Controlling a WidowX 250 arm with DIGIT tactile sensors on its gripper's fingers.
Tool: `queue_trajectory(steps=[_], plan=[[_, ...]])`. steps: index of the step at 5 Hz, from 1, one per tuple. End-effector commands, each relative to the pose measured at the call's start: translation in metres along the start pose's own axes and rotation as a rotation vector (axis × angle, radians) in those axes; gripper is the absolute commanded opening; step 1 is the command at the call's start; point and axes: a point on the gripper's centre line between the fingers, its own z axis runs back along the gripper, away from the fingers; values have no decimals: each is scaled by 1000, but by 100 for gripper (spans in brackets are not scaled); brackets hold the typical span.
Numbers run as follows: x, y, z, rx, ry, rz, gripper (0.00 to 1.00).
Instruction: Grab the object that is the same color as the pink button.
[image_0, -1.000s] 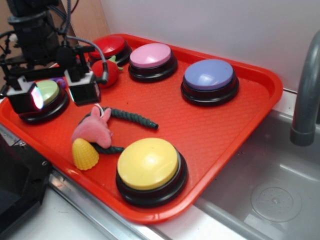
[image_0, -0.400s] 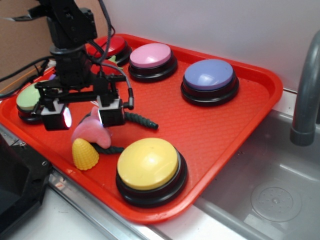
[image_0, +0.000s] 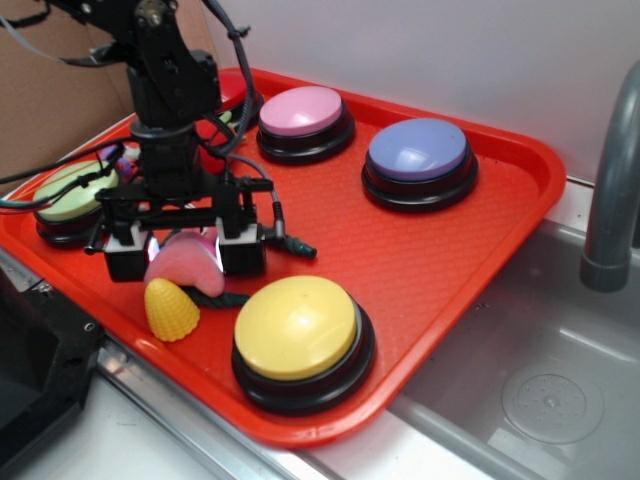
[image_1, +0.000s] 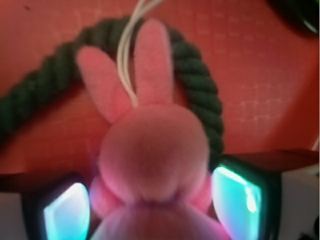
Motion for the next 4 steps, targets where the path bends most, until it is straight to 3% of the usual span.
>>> queue_trajectory(steps=[1, 2, 3, 4], plan=[[1, 3, 17, -64, -67, 65, 0], [13, 9, 40, -66, -100, 21, 0], [34, 5, 67, -50, -125, -148, 0], [43, -5, 100, -52, -224, -335, 0]])
